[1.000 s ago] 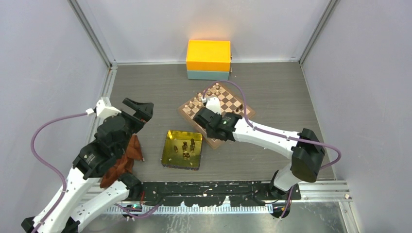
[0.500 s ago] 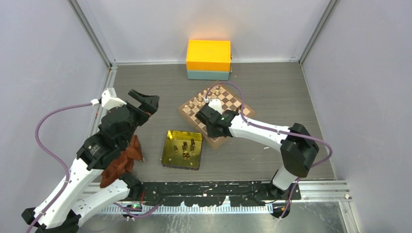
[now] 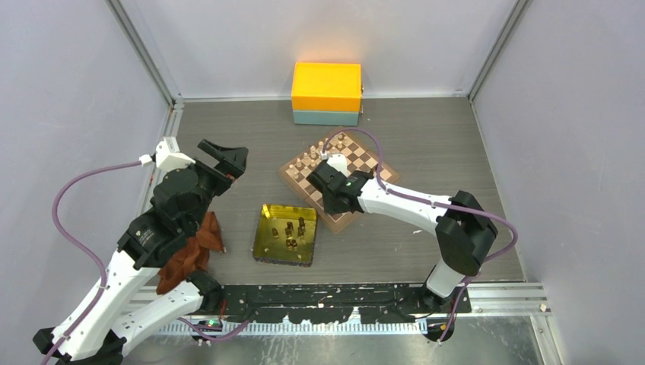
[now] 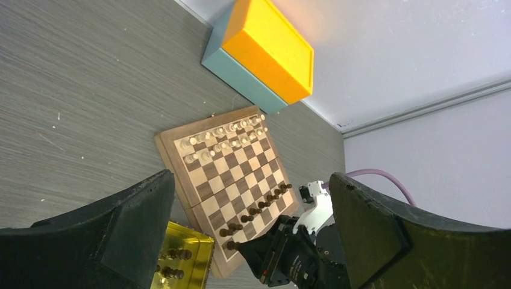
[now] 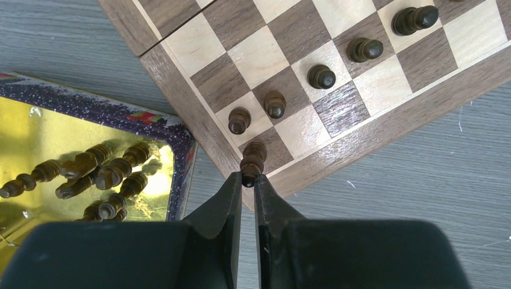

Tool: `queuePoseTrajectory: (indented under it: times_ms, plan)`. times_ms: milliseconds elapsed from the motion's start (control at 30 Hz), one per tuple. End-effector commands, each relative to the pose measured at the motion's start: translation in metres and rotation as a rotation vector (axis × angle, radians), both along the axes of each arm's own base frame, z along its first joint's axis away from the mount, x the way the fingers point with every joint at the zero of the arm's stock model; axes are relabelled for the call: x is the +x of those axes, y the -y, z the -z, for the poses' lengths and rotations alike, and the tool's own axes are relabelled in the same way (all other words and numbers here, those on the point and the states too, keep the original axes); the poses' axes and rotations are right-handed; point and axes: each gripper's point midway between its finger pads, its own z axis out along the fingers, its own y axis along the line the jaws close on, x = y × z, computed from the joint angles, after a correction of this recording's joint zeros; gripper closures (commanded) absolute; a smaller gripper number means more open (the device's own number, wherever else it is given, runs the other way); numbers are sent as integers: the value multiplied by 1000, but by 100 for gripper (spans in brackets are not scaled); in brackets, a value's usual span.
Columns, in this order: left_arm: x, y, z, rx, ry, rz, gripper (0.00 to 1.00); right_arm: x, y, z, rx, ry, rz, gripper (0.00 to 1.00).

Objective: Set up the chess pieces on the board
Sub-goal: Place the chess piece on the chessboard.

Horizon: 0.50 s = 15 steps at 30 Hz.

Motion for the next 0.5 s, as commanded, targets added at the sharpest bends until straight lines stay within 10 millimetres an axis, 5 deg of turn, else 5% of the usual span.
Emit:
queuePoseTrajectory:
  times_ms: [0, 467]
  plan:
    - [4, 3, -16, -27, 59, 5, 0, 7, -2, -2, 40, 15, 25, 99]
    - [6, 6, -13, -26, 59, 11, 0, 7, 5, 4, 39, 3, 41, 99]
